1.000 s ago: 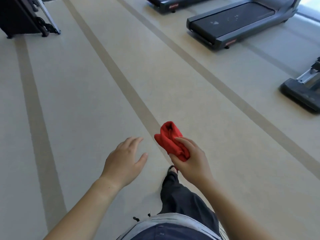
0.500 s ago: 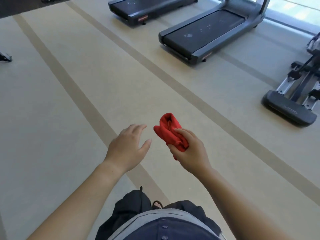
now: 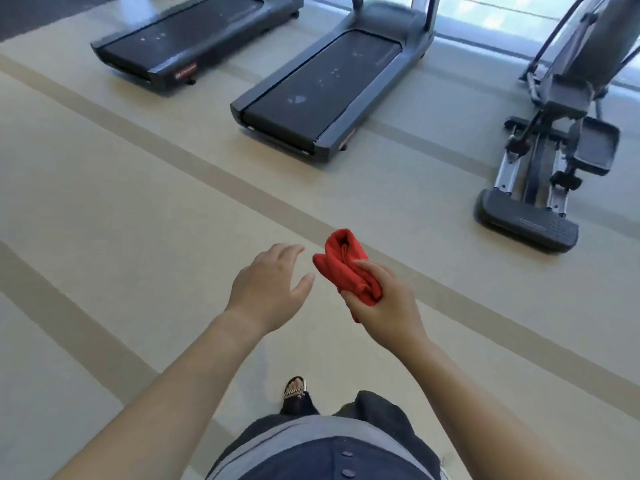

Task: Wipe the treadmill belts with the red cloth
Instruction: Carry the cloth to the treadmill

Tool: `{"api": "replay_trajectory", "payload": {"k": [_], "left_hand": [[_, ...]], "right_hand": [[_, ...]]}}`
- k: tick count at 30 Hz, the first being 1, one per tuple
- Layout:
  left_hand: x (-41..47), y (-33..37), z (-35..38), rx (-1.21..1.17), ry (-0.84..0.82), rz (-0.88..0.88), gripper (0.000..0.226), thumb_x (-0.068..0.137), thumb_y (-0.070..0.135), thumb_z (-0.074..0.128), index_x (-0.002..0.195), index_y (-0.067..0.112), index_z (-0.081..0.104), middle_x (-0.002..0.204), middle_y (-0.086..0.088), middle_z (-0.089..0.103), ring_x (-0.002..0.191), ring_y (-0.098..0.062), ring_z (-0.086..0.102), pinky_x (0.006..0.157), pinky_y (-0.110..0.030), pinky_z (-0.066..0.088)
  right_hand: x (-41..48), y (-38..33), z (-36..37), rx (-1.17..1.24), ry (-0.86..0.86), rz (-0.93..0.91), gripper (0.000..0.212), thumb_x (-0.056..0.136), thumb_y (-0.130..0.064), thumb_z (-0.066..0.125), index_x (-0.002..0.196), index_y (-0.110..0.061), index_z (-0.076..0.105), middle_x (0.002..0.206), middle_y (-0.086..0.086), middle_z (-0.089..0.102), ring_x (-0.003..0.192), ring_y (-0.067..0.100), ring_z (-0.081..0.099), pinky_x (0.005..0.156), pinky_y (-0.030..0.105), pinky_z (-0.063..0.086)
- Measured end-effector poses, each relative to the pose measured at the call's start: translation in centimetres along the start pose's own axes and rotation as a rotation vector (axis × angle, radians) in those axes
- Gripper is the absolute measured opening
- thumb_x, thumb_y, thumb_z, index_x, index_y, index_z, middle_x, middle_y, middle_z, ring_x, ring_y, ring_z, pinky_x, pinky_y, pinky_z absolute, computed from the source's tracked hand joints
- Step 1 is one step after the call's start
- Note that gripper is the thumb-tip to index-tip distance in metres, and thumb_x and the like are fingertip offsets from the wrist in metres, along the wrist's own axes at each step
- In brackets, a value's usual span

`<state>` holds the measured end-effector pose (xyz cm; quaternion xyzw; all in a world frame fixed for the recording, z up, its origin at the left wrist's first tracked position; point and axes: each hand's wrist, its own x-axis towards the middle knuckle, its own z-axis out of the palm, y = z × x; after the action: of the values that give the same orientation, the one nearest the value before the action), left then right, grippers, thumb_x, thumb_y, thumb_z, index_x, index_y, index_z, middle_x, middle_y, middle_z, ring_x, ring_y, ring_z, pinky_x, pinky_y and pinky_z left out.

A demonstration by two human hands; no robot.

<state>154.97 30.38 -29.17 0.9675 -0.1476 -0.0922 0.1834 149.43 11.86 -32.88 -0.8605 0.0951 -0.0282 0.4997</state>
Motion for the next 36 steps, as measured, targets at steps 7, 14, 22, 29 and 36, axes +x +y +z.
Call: {"api": "replay_trajectory", "payload": {"k": [7,14,22,29,36], "left_hand": [[18.6,2.7,-1.8,0.029,-0.069,0.133,0.051,0.093,0.045,0.043,0.139,0.025,0.037,0.142,0.008,0.041,0.129,-0.015,0.04,0.099,-0.035,0.041],[38.1,7.3,-1.4,0.014,-0.095,0.149,0.051,0.093,0.046,0.043,0.14,0.025,0.037,0.143,0.008,0.04,0.128,-0.014,0.041,0.097,-0.034,0.042],[56.2,12.2,-2.8,-0.027,-0.08,0.096,0.05,0.093,0.045,0.042,0.139,0.025,0.037,0.141,0.008,0.041,0.127,-0.014,0.041,0.098,-0.035,0.042],[71.1,10.8,-4.1,-0.062,-0.019,0.012,0.051,0.094,0.044,0.04,0.141,0.025,0.035,0.145,0.008,0.038,0.129,-0.013,0.039,0.099,-0.034,0.041],[88.3,11.5,-6.9,-0.052,-0.016,0.081,0.052,0.094,0.048,0.039,0.141,0.025,0.035,0.145,0.007,0.039,0.13,-0.015,0.039,0.099,-0.035,0.042]], "right_hand": [[14.8,1.3,-4.2,-0.025,0.177,0.051,0.046,0.076,-0.015,0.074,0.12,-0.018,0.061,0.117,-0.012,0.055,0.085,-0.021,0.053,0.069,-0.003,0.035],[33.4,5.0,-10.3,-0.083,0.196,0.052,0.049,0.075,-0.023,0.074,0.122,-0.021,0.06,0.12,-0.012,0.058,0.108,0.005,0.055,0.092,0.016,0.042],[53.5,6.6,-16.2,-0.075,0.1,0.029,0.048,0.077,-0.025,0.071,0.123,-0.027,0.057,0.117,-0.014,0.056,0.096,0.012,0.061,0.081,0.037,0.054],[69.5,7.2,-16.3,-0.097,-0.024,0.001,0.048,0.077,-0.026,0.071,0.122,-0.031,0.057,0.117,-0.015,0.056,0.097,0.009,0.059,0.082,0.035,0.053],[84.8,7.4,-18.5,-0.109,0.03,0.019,0.048,0.074,-0.031,0.067,0.121,-0.032,0.057,0.117,-0.015,0.057,0.082,0.016,0.065,0.072,0.035,0.055]]}}
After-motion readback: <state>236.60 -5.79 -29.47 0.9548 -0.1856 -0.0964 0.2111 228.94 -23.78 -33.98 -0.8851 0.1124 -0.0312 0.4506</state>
